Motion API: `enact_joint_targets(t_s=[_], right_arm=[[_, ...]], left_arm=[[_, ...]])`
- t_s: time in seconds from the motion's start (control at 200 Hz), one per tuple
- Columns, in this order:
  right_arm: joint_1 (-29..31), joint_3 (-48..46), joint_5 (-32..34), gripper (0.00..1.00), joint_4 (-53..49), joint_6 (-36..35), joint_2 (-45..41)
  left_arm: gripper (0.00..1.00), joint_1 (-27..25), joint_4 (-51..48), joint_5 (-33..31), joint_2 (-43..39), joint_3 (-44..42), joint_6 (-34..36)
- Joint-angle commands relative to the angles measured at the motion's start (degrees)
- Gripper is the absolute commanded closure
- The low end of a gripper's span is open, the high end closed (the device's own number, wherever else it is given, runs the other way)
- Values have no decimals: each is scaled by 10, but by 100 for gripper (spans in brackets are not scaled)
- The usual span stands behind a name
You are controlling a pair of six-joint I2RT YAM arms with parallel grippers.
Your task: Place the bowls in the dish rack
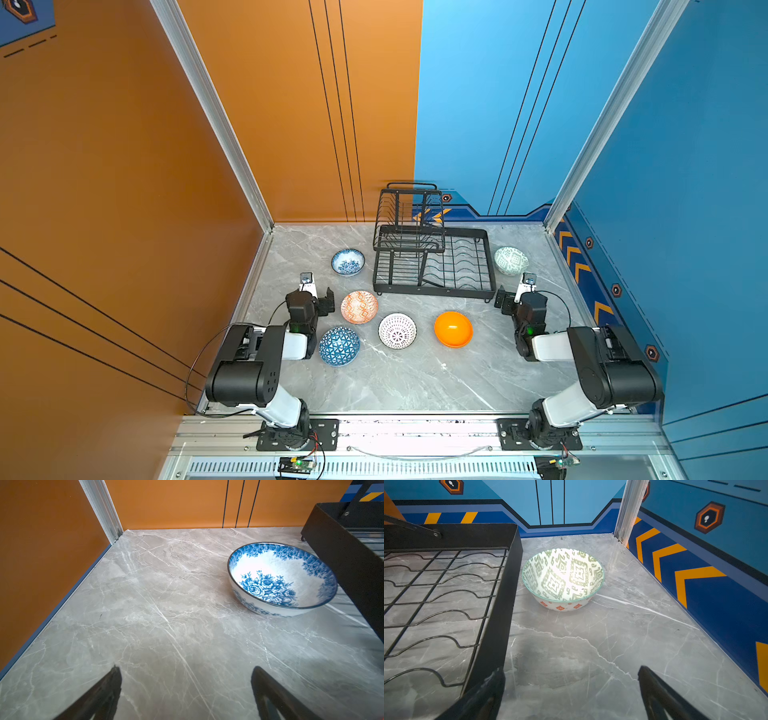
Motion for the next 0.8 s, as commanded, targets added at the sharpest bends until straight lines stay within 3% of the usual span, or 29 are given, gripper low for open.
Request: enact_joint_targets(t_s=[0.0, 0.796], right_arm=[[-2, 9, -7, 0, 2, 5, -6], [-6, 11, -17, 0, -3, 6, -7]], left_arm=[[2, -4, 7, 8, -3, 6, 6], [2, -2, 6, 12, -2, 7, 5]])
